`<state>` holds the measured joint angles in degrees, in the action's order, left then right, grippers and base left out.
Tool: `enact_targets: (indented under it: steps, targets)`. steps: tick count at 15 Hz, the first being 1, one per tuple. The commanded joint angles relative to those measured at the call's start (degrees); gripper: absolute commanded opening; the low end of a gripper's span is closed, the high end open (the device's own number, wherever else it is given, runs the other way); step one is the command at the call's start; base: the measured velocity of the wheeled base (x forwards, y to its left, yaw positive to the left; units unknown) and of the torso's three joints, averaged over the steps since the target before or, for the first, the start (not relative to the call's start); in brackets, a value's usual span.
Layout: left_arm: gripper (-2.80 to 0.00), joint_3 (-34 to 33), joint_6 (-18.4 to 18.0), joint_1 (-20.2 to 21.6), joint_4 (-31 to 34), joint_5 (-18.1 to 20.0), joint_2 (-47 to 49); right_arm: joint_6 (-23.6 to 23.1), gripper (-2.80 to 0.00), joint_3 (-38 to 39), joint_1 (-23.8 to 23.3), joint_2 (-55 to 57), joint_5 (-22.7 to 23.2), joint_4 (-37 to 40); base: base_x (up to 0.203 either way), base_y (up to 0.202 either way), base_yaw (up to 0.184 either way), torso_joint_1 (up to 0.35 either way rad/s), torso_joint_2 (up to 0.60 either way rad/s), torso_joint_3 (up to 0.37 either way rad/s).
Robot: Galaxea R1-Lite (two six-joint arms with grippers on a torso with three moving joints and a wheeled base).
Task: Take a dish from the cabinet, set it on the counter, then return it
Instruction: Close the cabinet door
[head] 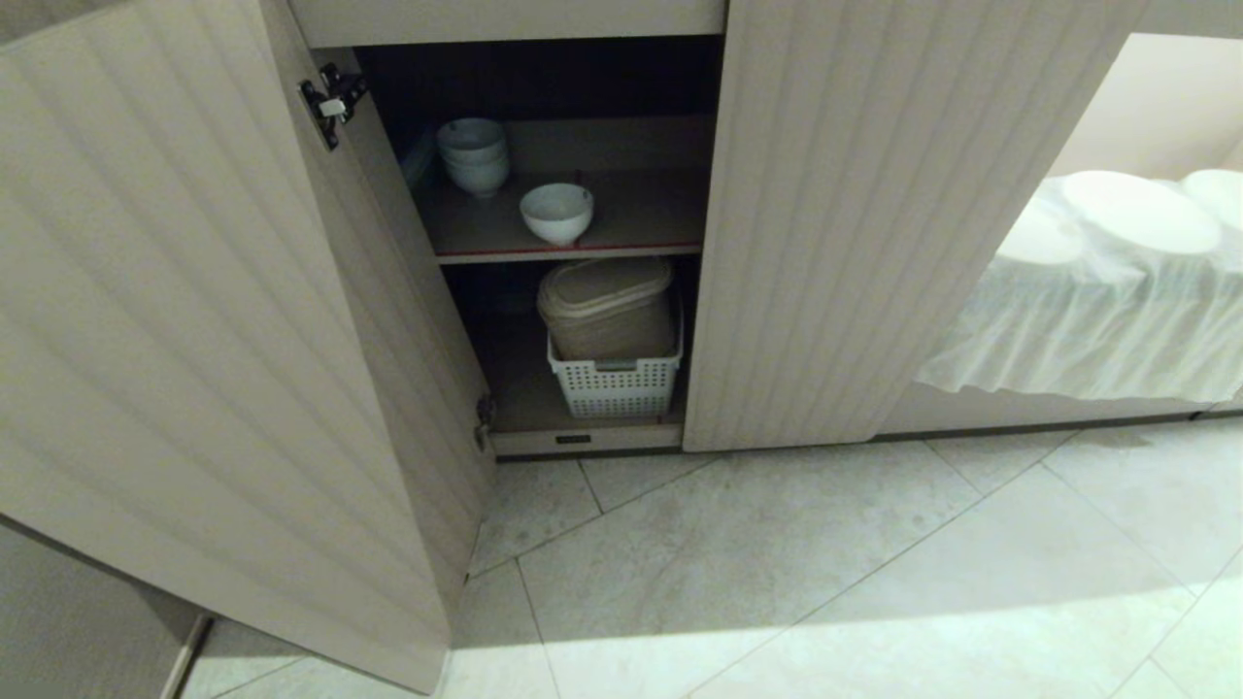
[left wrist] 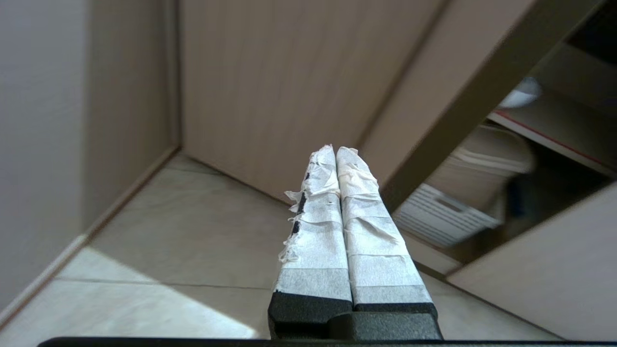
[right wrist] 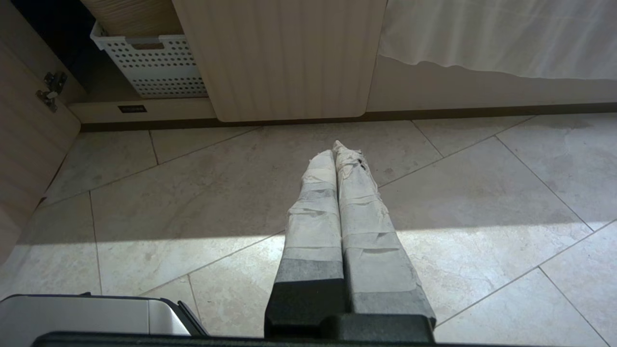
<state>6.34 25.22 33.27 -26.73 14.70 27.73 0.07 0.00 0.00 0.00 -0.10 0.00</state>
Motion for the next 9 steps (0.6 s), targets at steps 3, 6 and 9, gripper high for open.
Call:
enact_targets:
  steps: [3, 6, 9]
  targets:
    - [-2.8, 0.42, 1.81, -0.16, -3.15, 4.06, 4.51, -0.06, -2.8, 0.0, 0.0, 0.0, 0.01, 0.0, 0.0, 0.0, 0.0, 0.0, 0.0, 0.0]
    - [-2.8, 0.42, 2.73, -0.22, -3.94, 7.58, 4.96, 0.01, -2.8, 0.0, 0.0, 0.0, 0.01, 0.0, 0.0, 0.0, 0.0, 0.0, 0.0, 0.0]
    - [-2.8, 0.42, 3.87, -0.13, -3.94, 10.17, 5.05, -0.07, -2.8, 0.0, 0.0, 0.0, 0.01, 0.0, 0.0, 0.0, 0.0, 0.0, 0.0, 0.0]
